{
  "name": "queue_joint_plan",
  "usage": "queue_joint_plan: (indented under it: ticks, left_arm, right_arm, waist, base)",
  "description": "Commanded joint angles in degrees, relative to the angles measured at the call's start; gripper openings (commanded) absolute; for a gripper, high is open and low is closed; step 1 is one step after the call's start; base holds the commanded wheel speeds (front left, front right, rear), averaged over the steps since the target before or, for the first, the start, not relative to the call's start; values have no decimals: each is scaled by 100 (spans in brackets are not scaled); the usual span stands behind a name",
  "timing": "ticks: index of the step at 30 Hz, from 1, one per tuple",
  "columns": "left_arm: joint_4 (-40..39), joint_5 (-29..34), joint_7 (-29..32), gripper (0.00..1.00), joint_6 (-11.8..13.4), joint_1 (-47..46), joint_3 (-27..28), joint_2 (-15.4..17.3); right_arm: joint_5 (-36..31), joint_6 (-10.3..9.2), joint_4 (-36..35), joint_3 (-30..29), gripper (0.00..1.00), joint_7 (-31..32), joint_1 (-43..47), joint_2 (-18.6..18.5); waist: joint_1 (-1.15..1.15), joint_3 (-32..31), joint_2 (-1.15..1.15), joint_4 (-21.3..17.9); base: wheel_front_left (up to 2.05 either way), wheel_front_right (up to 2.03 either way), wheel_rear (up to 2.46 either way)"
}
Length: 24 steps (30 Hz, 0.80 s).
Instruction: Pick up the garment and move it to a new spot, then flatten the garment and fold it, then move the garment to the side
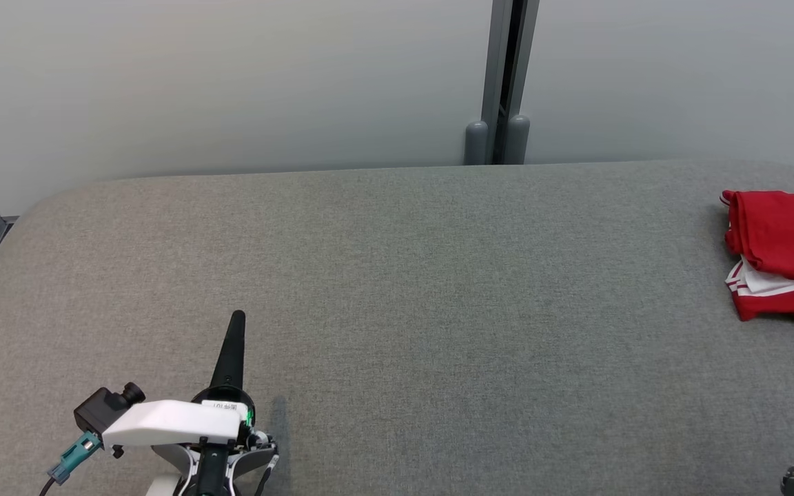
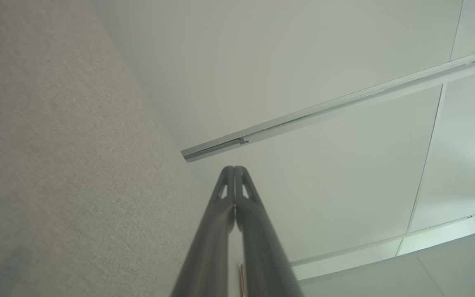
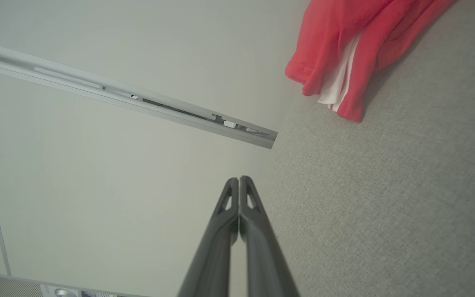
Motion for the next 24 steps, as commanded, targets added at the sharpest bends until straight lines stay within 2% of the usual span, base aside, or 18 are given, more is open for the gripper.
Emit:
queue_joint_plan:
  ticks: [1, 24]
  left_arm:
    - [-23, -125, 27, 0, -35, -158, -8, 34]
    - [13, -988, 143, 0, -51, -340, -116, 40]
  right_arm:
    - [161, 2, -65, -67, 0, 76, -99, -25]
    - [1157, 2, -85, -416, 0, 493, -123, -16]
  waist:
    - [0, 2, 0, -6]
    - [0, 33, 0, -91]
  base:
    - [0, 0, 0]
    - [0, 0, 0]
